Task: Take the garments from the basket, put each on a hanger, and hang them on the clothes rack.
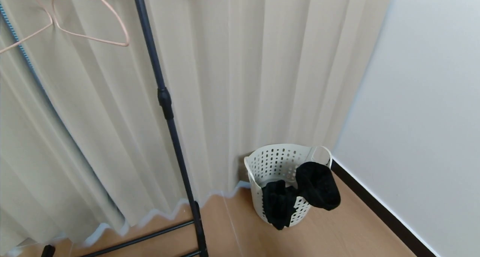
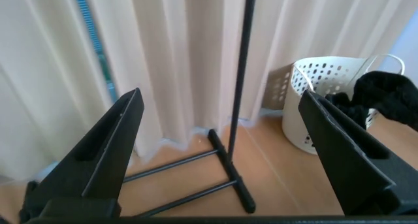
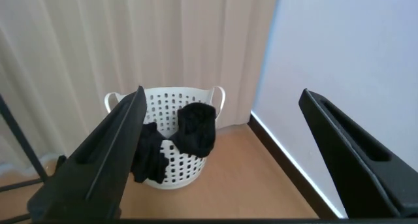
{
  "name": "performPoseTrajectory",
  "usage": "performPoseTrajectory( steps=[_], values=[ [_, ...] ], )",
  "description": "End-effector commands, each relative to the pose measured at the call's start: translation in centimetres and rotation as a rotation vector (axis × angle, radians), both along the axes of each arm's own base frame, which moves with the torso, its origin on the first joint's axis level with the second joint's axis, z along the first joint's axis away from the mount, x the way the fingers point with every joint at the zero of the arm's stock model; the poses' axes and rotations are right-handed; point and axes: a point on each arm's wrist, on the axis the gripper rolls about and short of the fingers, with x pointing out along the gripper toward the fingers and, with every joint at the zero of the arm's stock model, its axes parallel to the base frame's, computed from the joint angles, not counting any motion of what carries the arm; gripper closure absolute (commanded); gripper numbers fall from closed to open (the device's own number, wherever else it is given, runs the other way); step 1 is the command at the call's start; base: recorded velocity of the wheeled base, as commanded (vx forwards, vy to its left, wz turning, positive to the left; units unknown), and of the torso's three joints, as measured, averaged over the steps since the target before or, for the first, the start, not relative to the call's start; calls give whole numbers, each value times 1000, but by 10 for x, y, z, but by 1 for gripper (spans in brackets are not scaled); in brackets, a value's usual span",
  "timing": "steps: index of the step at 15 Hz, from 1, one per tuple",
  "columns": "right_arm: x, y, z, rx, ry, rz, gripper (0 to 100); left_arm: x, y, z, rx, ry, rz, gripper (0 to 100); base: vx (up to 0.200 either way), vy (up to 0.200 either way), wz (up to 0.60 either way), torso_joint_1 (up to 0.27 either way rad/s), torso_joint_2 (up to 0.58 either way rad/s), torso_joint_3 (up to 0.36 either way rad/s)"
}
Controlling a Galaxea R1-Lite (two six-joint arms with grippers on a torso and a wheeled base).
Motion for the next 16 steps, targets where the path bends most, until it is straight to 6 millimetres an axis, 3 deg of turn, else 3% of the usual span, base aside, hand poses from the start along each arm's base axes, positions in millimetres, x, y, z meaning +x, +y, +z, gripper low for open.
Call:
performPoseTrajectory(
  steps=[1, 4, 6, 16],
  values=[
    [0, 0, 0, 0, -1, 0, 0, 0, 0, 0, 0, 1, 0, 0, 200, -200, -600, 2, -2, 7],
    [0, 0, 0, 0, -1, 0, 0, 0, 0, 0, 0, 1, 2, 0, 200, -200, -400, 2, 2, 2],
    [0, 0, 0, 0, -1, -1, 0, 0, 0, 0, 0, 1, 2, 0, 0, -200, 0, 10, 14, 2],
    [0, 0, 0, 0, -1, -1, 0, 0, 0, 0, 0, -1, 2, 0, 0, 0, 0, 0, 0, 0]
  ],
)
